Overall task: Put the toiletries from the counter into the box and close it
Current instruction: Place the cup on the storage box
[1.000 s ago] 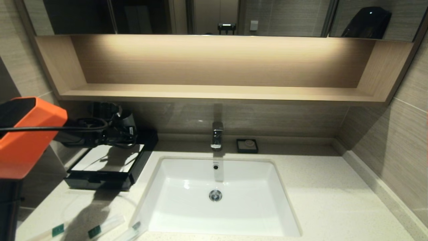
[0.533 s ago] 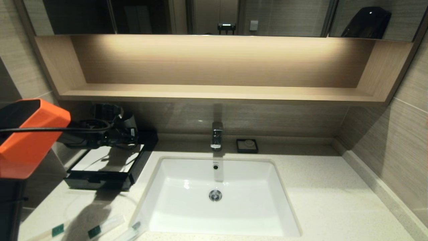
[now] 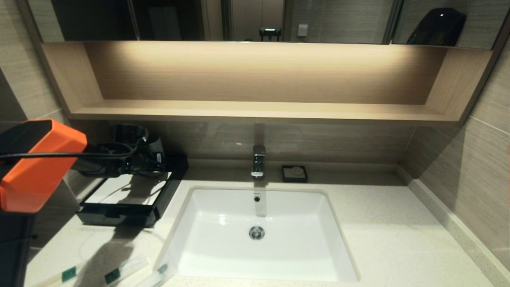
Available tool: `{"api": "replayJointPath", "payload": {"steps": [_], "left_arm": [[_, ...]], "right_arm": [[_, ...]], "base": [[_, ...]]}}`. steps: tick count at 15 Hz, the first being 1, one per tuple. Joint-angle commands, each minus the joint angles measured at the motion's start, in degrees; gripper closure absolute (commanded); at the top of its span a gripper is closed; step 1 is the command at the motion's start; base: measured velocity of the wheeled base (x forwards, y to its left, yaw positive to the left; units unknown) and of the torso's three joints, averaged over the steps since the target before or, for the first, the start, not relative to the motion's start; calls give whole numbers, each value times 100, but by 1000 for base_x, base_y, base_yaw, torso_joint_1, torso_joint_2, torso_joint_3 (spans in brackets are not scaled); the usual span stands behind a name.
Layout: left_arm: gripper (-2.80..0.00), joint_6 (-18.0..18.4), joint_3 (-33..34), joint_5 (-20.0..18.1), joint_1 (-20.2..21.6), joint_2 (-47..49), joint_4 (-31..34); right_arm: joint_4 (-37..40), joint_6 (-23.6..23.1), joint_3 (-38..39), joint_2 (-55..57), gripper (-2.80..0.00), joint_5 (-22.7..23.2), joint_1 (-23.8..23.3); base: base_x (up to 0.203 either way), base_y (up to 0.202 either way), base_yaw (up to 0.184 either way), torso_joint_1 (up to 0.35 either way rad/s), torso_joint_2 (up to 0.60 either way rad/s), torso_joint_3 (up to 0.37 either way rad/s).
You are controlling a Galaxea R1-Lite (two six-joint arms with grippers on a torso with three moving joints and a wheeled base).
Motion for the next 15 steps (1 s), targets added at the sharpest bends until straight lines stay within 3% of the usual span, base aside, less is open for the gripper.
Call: {"api": "replayJointPath", "payload": {"steps": [1, 6, 7, 15], "left_arm": [[0, -5, -11, 4, 3, 16, -10], [0, -4, -11, 86, 3, 16, -10], [-280, 4, -11, 110, 3, 16, -10], [-280, -5, -11, 119, 3, -2, -28]], "right_arm": [[1, -2, 1, 0, 0, -1, 0], [1, -2, 1, 0, 0, -1, 0], [1, -2, 1, 0, 0, -1, 0], [1, -2, 1, 0, 0, -1, 0]], "base": [[0, 0, 0, 0, 0, 0], [0, 0, 0, 0, 0, 0], [0, 0, 0, 0, 0, 0], [0, 0, 0, 0, 0, 0]]}}
